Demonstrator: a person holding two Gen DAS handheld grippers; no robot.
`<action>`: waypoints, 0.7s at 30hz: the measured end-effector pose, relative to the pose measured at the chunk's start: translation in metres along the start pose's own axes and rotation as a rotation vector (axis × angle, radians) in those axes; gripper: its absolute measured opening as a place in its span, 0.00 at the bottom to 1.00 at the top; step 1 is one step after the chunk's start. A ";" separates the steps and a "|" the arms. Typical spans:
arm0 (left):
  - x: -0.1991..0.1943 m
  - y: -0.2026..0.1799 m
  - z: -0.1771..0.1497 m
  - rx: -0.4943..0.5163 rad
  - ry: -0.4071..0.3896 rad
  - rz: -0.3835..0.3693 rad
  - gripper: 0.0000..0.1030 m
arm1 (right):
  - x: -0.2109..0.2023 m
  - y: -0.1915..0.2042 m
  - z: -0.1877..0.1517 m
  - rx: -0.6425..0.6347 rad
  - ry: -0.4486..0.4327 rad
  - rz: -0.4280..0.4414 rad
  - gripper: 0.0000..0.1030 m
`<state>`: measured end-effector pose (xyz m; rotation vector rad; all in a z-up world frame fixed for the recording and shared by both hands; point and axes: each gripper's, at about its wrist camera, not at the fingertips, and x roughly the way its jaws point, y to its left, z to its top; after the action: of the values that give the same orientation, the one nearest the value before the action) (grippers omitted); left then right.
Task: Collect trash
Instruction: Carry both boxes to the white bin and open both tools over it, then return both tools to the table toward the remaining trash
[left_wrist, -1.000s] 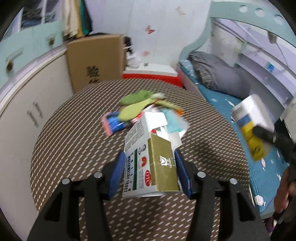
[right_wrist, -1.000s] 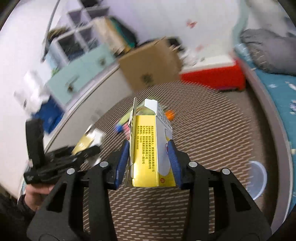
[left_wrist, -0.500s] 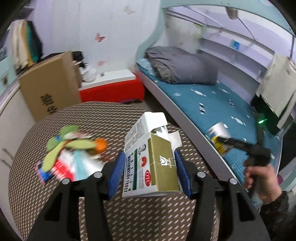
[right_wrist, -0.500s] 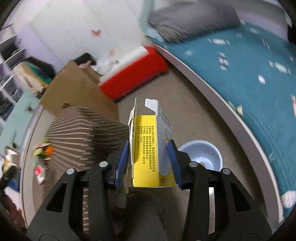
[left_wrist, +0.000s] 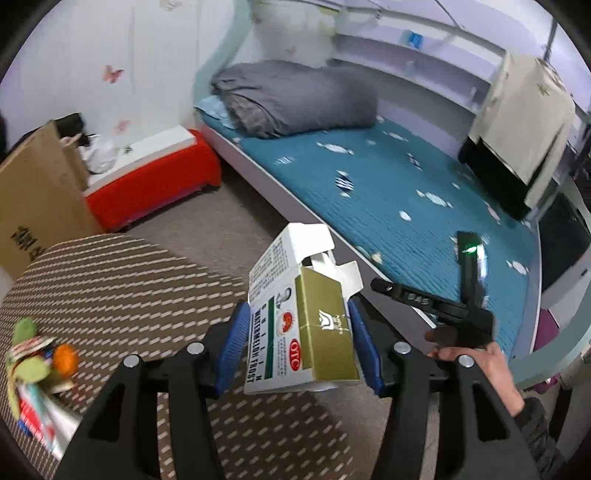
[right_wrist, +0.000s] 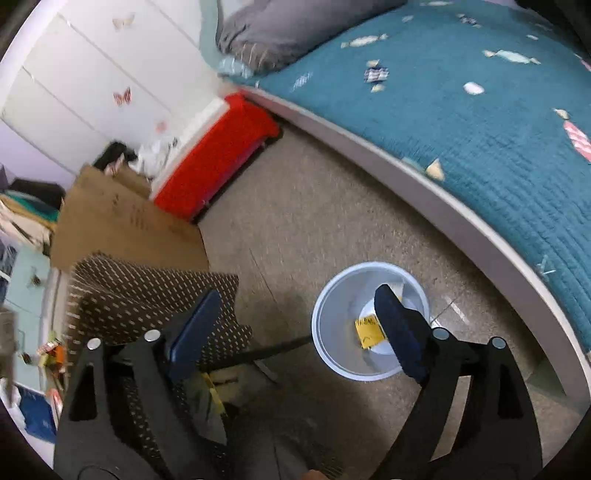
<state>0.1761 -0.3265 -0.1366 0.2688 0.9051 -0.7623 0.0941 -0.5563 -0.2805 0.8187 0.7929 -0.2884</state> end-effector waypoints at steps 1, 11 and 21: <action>0.008 -0.005 0.003 0.009 0.010 -0.010 0.52 | -0.013 -0.002 -0.001 0.005 -0.022 0.004 0.84; 0.089 -0.044 0.017 0.043 0.162 -0.133 0.52 | -0.083 -0.011 0.006 0.018 -0.145 -0.013 0.88; 0.122 -0.044 0.026 0.067 0.219 -0.093 0.89 | -0.097 -0.007 0.000 0.039 -0.171 -0.014 0.93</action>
<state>0.2076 -0.4297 -0.2130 0.3764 1.1061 -0.8620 0.0241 -0.5667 -0.2134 0.8141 0.6352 -0.3826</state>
